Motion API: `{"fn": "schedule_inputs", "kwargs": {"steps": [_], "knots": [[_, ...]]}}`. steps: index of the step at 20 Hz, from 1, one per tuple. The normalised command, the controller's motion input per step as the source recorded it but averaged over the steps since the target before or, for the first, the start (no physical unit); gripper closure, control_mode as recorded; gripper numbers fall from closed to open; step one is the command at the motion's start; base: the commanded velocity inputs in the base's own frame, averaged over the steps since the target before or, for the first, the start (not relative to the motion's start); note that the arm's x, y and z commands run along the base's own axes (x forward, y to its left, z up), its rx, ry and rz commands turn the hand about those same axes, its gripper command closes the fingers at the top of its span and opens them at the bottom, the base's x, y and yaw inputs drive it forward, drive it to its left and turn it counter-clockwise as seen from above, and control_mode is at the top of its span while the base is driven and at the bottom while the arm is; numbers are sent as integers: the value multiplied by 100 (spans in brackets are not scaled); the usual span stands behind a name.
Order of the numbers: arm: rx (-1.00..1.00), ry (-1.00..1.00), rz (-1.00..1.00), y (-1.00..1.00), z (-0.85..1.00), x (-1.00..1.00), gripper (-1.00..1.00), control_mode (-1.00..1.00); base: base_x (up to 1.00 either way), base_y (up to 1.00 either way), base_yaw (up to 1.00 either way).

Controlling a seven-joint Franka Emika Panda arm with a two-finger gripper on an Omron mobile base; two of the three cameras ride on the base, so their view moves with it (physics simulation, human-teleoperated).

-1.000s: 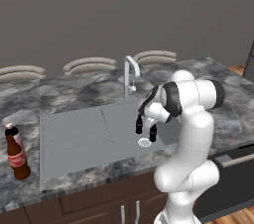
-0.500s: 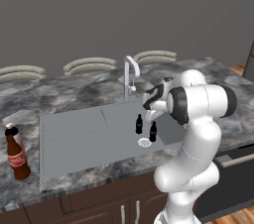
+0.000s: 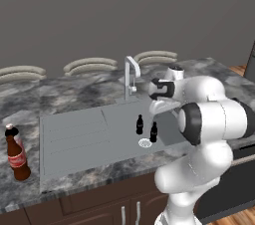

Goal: Place the large bottle from the dining counter next to the other large bottle outside the sink, and place the small bottle from the dining counter next to the other small bottle inside the sink.

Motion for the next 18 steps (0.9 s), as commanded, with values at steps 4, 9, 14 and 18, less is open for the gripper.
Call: {"fn": "schedule_inputs", "kwargs": {"steps": [4, 9, 14, 18], "knots": [[4, 13, -11, 6, 53, -60, -100, -100, 0, 0, 0], [0, 0, -18, 28, 10, -77, -100, -100, 0, 0, 0], [0, -1, -16, 53, 5, -75, -100, -100, 0, 0, 0], [0, -1, -10, 73, 7, -75, -100, -100, 0, 0, 0]]}}
